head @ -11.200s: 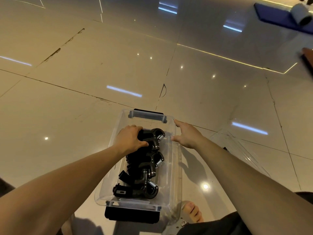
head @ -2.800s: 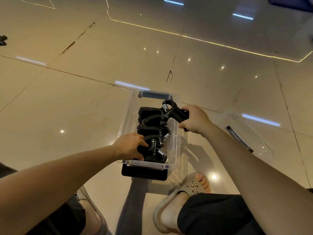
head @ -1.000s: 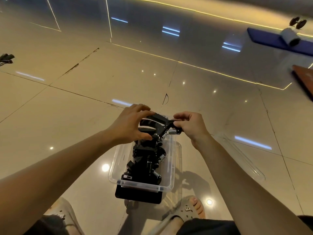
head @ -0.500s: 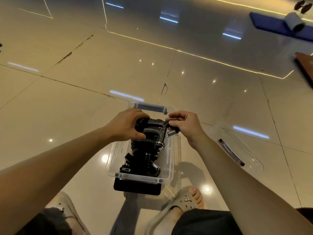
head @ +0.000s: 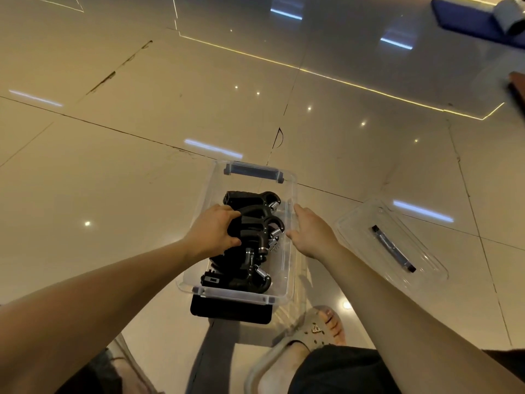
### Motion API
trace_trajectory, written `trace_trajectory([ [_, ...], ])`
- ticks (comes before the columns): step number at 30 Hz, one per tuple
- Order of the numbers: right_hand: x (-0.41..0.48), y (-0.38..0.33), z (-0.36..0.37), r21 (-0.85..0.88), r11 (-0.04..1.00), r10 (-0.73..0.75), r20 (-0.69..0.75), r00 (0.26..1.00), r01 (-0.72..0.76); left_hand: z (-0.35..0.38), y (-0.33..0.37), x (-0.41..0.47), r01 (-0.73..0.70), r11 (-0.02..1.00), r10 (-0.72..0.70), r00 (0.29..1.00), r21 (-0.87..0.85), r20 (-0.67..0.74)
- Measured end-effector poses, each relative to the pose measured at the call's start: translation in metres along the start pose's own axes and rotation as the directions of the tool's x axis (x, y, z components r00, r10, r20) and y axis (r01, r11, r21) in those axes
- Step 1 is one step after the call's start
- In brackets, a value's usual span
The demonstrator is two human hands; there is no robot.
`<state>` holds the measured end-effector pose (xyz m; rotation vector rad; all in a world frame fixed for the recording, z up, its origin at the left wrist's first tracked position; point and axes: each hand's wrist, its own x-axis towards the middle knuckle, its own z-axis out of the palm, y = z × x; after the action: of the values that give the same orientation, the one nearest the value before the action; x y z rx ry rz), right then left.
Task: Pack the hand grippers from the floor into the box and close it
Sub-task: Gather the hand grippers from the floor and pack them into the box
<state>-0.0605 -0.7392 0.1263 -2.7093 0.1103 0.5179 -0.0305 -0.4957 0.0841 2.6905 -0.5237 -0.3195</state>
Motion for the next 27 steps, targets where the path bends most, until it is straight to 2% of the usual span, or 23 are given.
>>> trace_trajectory([
  [8,0.002,0.003,0.001,-0.041,0.999,-0.015,-0.010,1.000,0.015,0.010,0.000,0.005,0.005,1.000,-0.005,1.000,0.002,0.031],
  [14,0.004,0.005,0.002,-0.045,0.999,-0.008,-0.022,1.000,0.007,0.010,-0.003,0.004,-0.044,0.998,0.041,0.997,0.045,0.060],
  [22,0.007,0.008,0.004,-0.043,0.999,-0.014,-0.016,1.000,0.014,0.005,0.001,0.010,-0.008,0.997,-0.003,0.991,0.079,0.132],
  [27,0.005,0.009,0.003,-0.025,1.000,0.009,0.000,1.000,-0.009,0.000,-0.007,0.002,-0.095,0.960,0.068,0.992,0.265,0.110],
])
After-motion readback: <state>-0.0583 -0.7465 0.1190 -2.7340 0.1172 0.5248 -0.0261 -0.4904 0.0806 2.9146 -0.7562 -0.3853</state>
